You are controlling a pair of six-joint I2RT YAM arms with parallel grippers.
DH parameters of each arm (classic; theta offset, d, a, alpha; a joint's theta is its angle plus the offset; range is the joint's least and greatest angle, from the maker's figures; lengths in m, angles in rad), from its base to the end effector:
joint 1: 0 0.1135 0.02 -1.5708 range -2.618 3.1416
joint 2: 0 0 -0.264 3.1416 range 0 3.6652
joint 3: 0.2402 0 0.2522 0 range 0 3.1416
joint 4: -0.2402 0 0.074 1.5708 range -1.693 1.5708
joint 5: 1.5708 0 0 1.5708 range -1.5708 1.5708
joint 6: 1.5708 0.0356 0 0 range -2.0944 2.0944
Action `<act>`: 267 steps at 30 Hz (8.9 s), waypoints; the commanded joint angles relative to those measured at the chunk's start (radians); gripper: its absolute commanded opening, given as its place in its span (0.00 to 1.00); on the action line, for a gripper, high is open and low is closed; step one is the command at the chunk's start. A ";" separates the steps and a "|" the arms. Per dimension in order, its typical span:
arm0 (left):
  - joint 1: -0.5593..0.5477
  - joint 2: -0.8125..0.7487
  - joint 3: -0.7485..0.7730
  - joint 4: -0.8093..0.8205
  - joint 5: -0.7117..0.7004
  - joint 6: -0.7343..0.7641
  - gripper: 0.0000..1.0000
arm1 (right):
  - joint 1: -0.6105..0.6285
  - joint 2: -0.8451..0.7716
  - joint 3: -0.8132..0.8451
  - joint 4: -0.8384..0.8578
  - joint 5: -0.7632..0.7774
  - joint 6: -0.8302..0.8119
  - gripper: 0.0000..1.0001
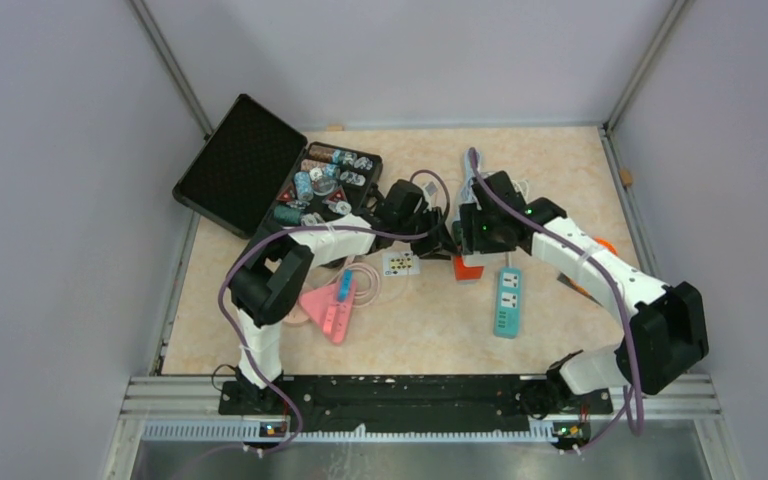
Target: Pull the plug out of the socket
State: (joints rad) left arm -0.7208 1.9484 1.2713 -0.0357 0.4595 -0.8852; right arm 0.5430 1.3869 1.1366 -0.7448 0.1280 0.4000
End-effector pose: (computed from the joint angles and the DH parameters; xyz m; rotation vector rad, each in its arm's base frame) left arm 0.3096 -0.2930 0.1829 0.0630 2.5833 -1.2629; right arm 0.2450 0.1426 0.2788 -0.1347 2.5623 0.1985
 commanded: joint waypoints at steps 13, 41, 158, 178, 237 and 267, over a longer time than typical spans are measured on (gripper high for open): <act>-0.012 0.140 -0.065 -0.283 -0.223 0.117 0.33 | 0.001 -0.064 0.083 0.127 -0.059 -0.004 0.00; -0.014 0.176 -0.059 -0.324 -0.270 0.112 0.31 | -0.031 -0.159 0.141 0.092 -0.021 -0.077 0.00; 0.096 -0.308 -0.102 -0.154 -0.010 0.133 0.79 | 0.092 -0.003 -0.199 0.259 -0.100 0.009 0.21; 0.094 -0.100 0.027 -0.087 0.045 0.012 0.58 | 0.145 -0.040 -0.230 0.253 -0.097 0.066 0.25; 0.076 -0.005 -0.260 -0.104 -0.232 0.022 0.40 | 0.255 0.040 0.034 0.075 0.053 0.172 0.00; 0.057 0.034 -0.332 -0.019 -0.204 -0.034 0.36 | 0.212 -0.032 -0.162 0.363 -0.085 0.002 0.00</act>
State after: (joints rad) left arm -0.6582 1.8549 1.0245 0.2192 0.4301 -0.9806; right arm 0.7460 1.4769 1.0111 -0.6205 0.1726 0.4732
